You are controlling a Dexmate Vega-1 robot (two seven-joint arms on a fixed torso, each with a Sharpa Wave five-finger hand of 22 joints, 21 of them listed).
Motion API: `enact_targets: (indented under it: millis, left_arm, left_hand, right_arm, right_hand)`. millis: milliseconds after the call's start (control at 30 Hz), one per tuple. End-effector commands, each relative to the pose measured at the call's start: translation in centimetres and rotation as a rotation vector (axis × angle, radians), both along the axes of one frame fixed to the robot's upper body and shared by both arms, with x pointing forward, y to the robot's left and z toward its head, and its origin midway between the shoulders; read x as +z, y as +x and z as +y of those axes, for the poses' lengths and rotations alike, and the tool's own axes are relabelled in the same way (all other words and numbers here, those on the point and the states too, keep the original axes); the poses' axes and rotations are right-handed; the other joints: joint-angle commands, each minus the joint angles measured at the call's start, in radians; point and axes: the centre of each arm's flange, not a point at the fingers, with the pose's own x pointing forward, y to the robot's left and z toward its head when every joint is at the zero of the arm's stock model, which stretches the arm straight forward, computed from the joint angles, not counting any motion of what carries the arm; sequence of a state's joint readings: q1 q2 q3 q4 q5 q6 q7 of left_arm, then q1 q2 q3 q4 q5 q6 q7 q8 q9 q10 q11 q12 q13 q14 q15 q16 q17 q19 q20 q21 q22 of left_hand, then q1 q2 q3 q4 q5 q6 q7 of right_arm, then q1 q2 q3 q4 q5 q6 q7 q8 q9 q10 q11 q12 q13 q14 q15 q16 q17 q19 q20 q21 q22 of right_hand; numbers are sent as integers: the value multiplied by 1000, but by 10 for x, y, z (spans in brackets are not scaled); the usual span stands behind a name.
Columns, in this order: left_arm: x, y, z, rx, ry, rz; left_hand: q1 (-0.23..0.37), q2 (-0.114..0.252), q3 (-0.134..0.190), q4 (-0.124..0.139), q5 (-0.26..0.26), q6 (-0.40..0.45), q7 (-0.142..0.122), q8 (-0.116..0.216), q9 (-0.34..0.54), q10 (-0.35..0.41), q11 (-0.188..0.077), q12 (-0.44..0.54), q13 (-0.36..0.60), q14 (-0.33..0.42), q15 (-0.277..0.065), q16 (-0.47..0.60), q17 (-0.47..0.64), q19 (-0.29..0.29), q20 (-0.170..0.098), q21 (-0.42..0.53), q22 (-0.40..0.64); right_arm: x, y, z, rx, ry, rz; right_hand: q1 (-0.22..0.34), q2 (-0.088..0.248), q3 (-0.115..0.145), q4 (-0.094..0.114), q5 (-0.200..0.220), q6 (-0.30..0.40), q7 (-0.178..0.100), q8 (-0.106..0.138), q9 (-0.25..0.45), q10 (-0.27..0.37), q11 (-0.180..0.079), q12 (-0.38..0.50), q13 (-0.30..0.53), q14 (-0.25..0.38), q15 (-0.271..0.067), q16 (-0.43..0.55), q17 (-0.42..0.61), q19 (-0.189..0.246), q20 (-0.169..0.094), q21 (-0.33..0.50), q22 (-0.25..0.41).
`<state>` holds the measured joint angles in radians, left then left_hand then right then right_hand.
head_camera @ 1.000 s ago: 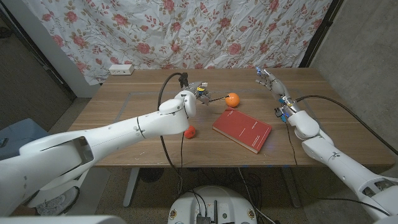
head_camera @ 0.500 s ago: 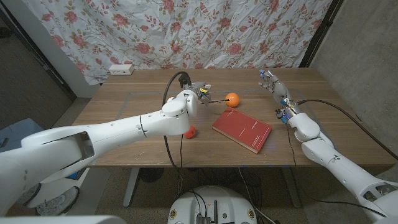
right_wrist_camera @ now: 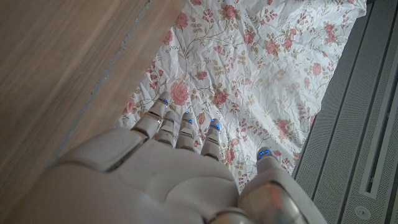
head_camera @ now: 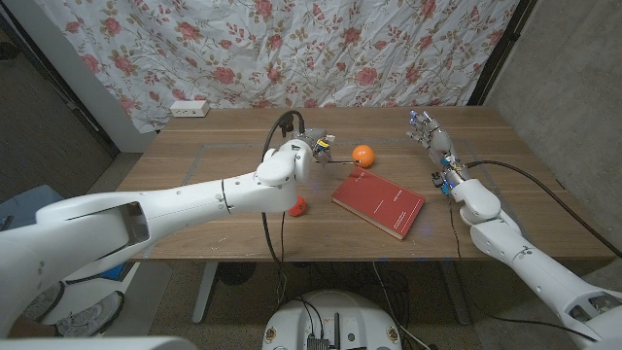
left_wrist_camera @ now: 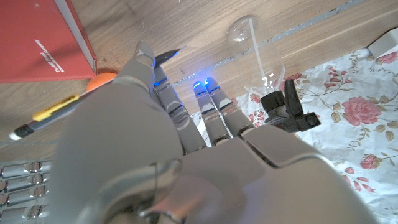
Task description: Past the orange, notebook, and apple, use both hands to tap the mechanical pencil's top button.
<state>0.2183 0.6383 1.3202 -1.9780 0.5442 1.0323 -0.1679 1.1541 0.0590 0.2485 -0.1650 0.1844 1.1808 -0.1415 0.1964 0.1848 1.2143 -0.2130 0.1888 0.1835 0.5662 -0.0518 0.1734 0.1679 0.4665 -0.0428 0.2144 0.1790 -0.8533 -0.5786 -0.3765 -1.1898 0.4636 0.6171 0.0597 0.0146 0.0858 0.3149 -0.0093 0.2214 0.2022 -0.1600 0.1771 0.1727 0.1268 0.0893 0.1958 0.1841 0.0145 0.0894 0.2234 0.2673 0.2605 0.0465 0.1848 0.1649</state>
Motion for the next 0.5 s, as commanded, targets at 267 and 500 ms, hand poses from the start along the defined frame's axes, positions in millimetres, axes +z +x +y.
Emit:
enact_targets:
  millis: [267,500]
  left_arm:
    - [-3,7,-16,-10,130,-14]
    - [-6,8,-21,-13,157,-21]
  left_hand:
    - [4,9,0,0,6,4,-6,10,4,25,-13,4,4,5,-173,6,2,-7,-87,-2,3]
    - [4,9,-1,0,6,4,-7,9,3,26,-13,4,4,6,-173,7,2,-7,-88,-2,2]
  right_arm:
    - [-5,-2,-5,39,82,63]
    - [-10,0,-9,54,148,106]
  right_hand:
    - [12,10,11,4,9,-24,77,-3,2,-4,-3,-3,0,-21,-1,-7,0,-11,-7,-1,2]
    - [13,9,12,7,9,-62,130,-8,1,-12,-5,-7,-1,-28,-7,-11,-3,-14,-16,-1,1]
